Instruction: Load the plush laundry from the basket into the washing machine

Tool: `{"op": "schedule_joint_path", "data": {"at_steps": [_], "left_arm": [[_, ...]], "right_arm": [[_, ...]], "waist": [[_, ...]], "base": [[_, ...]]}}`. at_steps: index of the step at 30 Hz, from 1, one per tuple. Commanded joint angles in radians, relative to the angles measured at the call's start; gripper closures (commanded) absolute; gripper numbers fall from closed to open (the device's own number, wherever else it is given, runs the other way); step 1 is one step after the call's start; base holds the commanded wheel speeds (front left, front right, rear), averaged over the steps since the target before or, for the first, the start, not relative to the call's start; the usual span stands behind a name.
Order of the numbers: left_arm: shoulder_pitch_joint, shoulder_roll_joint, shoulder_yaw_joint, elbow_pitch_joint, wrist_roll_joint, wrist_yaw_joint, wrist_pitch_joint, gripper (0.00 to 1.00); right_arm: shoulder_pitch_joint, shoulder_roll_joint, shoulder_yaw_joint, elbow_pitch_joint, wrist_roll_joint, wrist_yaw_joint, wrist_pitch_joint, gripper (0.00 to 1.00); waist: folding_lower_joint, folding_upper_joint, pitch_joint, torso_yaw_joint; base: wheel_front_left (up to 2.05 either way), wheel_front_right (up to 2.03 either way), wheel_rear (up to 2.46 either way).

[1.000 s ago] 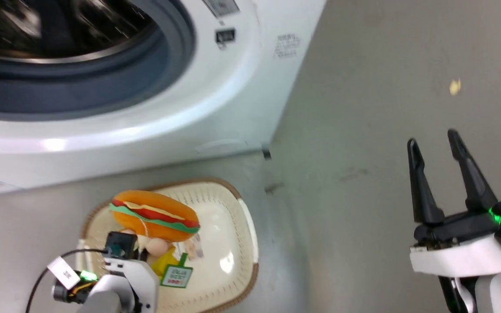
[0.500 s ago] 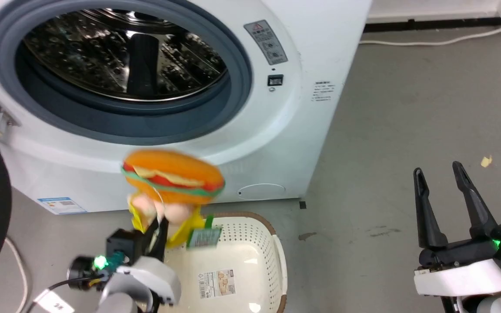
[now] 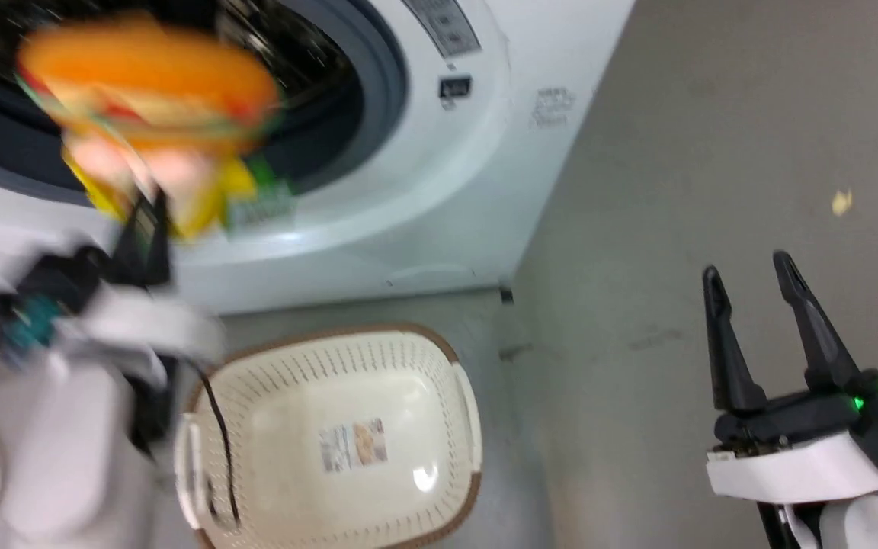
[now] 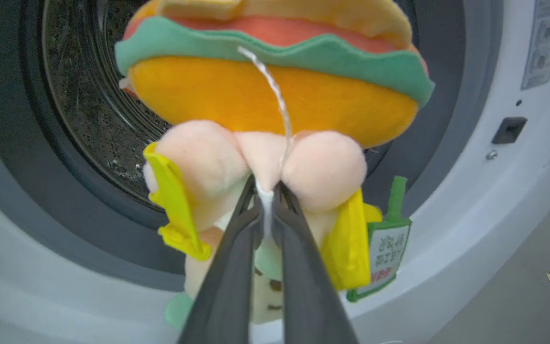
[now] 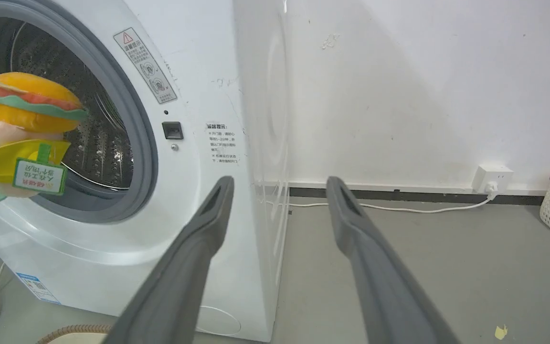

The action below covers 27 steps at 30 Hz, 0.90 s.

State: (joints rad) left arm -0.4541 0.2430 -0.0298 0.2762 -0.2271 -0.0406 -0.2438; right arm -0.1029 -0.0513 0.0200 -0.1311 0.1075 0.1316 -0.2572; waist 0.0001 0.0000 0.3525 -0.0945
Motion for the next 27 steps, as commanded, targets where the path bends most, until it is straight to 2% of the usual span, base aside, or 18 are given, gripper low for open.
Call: {"op": "schedule_joint_path", "data": {"at_steps": [1, 7, 13, 21, 27], "left_arm": [[-0.063, 0.022, 0.018, 0.003, -0.012, -0.005, 0.021, 1.0], [-0.306, 0.162, 0.013, 0.066, 0.026, -0.035, 0.153, 1.0], [-0.547, 0.263, -0.008, 0.197, 0.053, -0.056, 0.282, 1.0], [-0.778, 0.295, -0.063, 0.399, 0.06, -0.075, 0.378, 1.0], [-0.851, 0.3, -0.119, 0.507, 0.063, -0.084, 0.423, 1.0]], "right_arm": [[-0.026, 0.001, 0.005, -0.012, 0.008, -0.001, -0.005, 0.0], [-0.08, 0.001, 0.029, -0.032, 0.043, -0.001, -0.005, 0.0], [-0.112, 0.001, 0.044, -0.031, 0.065, -0.001, -0.005, 0.0], [-0.144, 0.001, 0.057, -0.029, 0.088, -0.001, -0.005, 0.0], [-0.156, 0.001, 0.062, -0.027, 0.095, -0.001, -0.005, 0.0]], "waist": [[-0.0001, 0.0, 0.093, -0.057], [-0.0001, 0.0, 0.23, -0.123], [-0.0001, 0.0, 0.313, -0.16], [-0.0001, 0.0, 0.377, -0.181], [-0.0001, 0.0, 0.397, -0.18]], "base": [[0.0, 0.0, 0.0], [0.0, 0.0, 0.0], [0.0, 0.0, 0.0], [0.0, 0.0, 0.0], [0.0, 0.0, 0.0]]}}
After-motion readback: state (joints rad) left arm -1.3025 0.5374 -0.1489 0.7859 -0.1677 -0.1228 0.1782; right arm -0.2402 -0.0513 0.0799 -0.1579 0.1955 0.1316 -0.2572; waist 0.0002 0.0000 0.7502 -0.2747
